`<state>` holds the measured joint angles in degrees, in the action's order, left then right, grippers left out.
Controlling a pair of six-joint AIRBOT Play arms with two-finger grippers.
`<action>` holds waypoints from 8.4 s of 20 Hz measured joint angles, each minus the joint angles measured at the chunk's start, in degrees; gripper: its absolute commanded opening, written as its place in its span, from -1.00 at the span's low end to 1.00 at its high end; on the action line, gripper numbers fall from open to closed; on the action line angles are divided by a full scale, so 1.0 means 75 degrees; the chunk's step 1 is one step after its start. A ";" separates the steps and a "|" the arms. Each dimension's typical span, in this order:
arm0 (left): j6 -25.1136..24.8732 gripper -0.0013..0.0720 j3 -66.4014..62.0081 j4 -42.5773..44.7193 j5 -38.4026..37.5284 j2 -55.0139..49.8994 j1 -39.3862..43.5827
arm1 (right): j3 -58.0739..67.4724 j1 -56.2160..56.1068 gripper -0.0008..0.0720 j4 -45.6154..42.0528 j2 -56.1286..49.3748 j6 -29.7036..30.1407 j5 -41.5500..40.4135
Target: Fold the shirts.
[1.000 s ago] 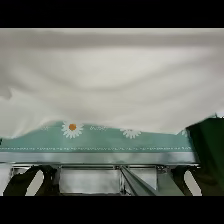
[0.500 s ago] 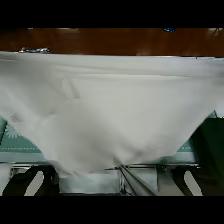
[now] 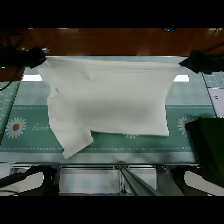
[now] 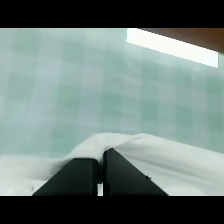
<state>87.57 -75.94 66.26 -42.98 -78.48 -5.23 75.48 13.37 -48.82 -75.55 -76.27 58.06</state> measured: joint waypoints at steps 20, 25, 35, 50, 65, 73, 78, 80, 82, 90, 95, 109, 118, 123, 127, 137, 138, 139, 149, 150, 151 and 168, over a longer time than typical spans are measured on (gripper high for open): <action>-0.0790 -0.91 -0.1798 -0.0455 -0.3480 -0.3057 -0.0399 | 0.1886 0.0184 -0.92 -0.0219 -0.3430 0.0067 0.1839; -0.0938 0.39 -0.1192 -0.0227 -0.4028 -0.3072 -0.0373 | 0.1192 -0.0073 0.14 -0.0854 -0.3427 -0.0236 0.1865; -0.0586 0.41 -0.0644 0.0076 -0.6863 -0.1807 -0.1250 | 0.1014 0.0667 0.14 -0.1845 -0.1457 -0.0924 0.3057; -0.1830 0.41 0.6371 -0.1918 -0.4004 0.2384 -0.4459 | -0.5642 0.1335 0.14 -0.0536 0.4249 -0.0230 0.1195; -0.2078 -0.91 0.6473 -0.2623 -0.2594 0.0997 -0.1941 | -0.6219 0.2602 0.14 -0.1708 0.4479 -0.1032 0.1550; -0.2194 -0.91 0.6391 -0.2629 -0.2576 0.0968 -0.1830 | -0.7140 0.3016 0.14 -0.0903 0.3325 -0.0551 0.1652; -0.2215 -0.91 0.6385 -0.2640 -0.2553 0.0968 -0.1824 | -0.7157 0.2477 0.14 -0.0213 0.2165 -0.0254 0.0906; -0.2215 -0.91 0.6385 -0.2643 -0.2544 0.0968 -0.1824 | -0.7015 0.2078 0.07 0.0268 0.1644 -0.0131 0.0624; -0.2215 -0.91 0.6385 -0.2643 -0.2538 0.0968 -0.1824 | -0.6723 0.1580 -0.93 0.0571 0.1119 0.0015 0.0181; -0.2261 -0.91 0.5738 -0.2503 -0.2710 0.1029 -0.1851 | -0.5257 0.0548 -0.92 0.0758 0.0670 0.0256 0.0431; -0.2311 -0.91 0.4360 -0.2649 -0.3427 0.1128 -0.1865 | -0.4514 0.0469 -0.92 0.0382 0.1154 0.0105 0.0877; -0.1003 -0.92 -0.1536 -0.2847 -0.3354 -0.2938 -0.1014 | -0.1131 0.0443 -0.92 0.1172 -0.1725 0.0079 0.0595; -0.0493 -0.67 -0.3512 -0.2833 -0.3515 -0.4774 -0.0889 | 0.0819 0.0312 -0.79 0.1667 -0.3631 0.0029 0.0487; -0.0379 0.41 -0.3722 -0.2844 -0.4007 -0.5053 -0.0912 | 0.1081 0.0233 0.16 0.1728 -0.3990 -0.0140 0.0184; 0.0061 0.41 -0.4170 -0.2789 -0.5316 -0.4943 -0.1626 | 0.1317 0.0866 0.16 0.1743 -0.3532 -0.0251 0.1040; 0.0361 0.41 -0.1853 0.0064 -0.5316 -0.0973 -0.2101 | -0.0434 0.2576 0.16 -0.1749 -0.0434 -0.1052 0.1253; 0.0364 0.41 -0.1072 0.0221 -0.4733 -0.0277 -0.1853 | -0.0880 0.2605 0.16 -0.1786 -0.0300 -0.1163 0.0848; 0.0376 0.41 -0.0291 0.0338 -0.4164 0.0364 -0.1574 | -0.1247 0.2623 0.16 -0.1693 -0.0268 -0.1207 0.0513; 0.0440 0.41 0.3564 0.0414 -0.1166 0.2521 0.0565 | -0.1699 0.2107 0.16 0.1571 -0.2337 0.0230 -0.0198; 0.0443 0.41 0.3622 0.0294 -0.1070 0.2460 0.0615 | -0.1533 0.1955 0.16 0.1647 -0.2573 0.0256 -0.0146; 0.0446 0.41 0.3660 0.0207 -0.1023 0.2413 0.0653 | -0.1326 0.1781 0.16 0.1716 -0.2821 0.0259 -0.0128; 0.0458 -0.60 0.3765 -0.0452 -0.0889 0.2224 0.0761 | 0.1332 0.0012 -0.92 0.1131 -0.4191 -0.0251 0.0571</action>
<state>91.00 -47.70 62.87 -49.65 -61.80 0.47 85.47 13.45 -40.34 -106.98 -78.15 62.35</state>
